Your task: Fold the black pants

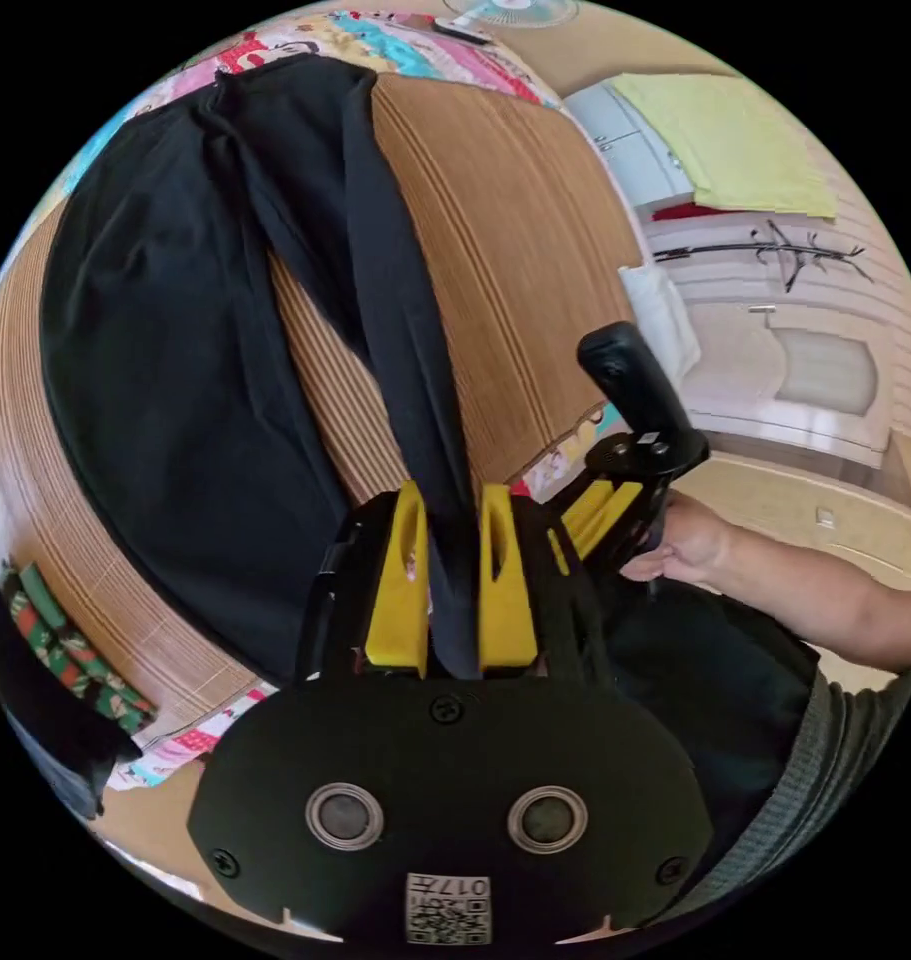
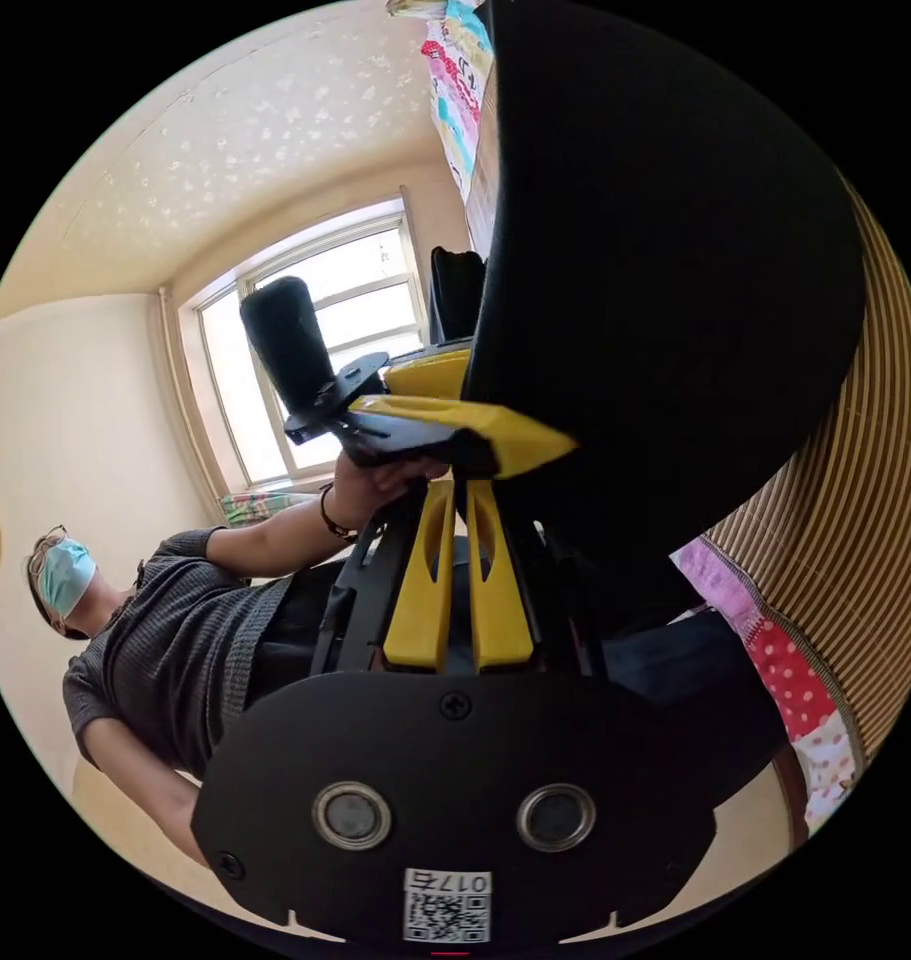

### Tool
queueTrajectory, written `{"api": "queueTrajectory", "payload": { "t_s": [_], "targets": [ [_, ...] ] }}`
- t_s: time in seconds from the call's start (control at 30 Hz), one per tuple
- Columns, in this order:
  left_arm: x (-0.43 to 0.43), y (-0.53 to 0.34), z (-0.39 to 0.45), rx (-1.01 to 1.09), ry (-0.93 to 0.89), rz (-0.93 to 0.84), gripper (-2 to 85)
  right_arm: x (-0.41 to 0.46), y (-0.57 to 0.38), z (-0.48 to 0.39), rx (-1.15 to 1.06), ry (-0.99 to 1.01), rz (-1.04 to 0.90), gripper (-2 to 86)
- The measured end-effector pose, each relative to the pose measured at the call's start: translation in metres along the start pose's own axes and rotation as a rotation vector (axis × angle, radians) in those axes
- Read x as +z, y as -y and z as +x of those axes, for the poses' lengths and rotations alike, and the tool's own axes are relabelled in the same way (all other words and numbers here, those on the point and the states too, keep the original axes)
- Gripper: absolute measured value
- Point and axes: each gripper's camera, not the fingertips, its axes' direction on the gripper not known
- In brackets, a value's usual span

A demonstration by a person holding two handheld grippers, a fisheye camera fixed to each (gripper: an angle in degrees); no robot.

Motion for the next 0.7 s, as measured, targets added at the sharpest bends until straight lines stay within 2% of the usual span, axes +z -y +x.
{"api": "queueTrajectory", "payload": {
  "t_s": [0.03, 0.17, 0.23, 0.37, 0.5, 0.7],
  "targets": [
    [0.014, 0.001, 0.009, 0.044, -0.014, -0.005, 3.9, 0.002, -0.005, 0.004, 0.012, 0.003, -0.019, 2.4],
    [0.058, -0.002, 0.033, 0.097, -0.031, -0.007, 1.7, -0.002, -0.022, 0.018, 0.052, 0.085, -0.113, 1.7],
    [0.074, -0.003, 0.041, 0.105, -0.027, -0.003, 1.2, -0.004, -0.031, 0.031, 0.119, 0.136, -0.245, 1.0],
    [0.116, 0.0, 0.052, 0.112, -0.06, -0.006, 0.8, -0.03, -0.032, 0.034, 0.199, 0.003, -0.311, 0.7],
    [0.156, -0.001, 0.062, 0.106, -0.094, 0.022, 0.9, -0.087, 0.006, 0.018, 0.283, -0.226, -0.113, 1.5],
    [0.226, -0.004, 0.089, 0.051, -0.135, 0.069, 1.0, -0.129, 0.085, -0.036, 0.151, -0.289, 0.314, 9.1]
  ]
}}
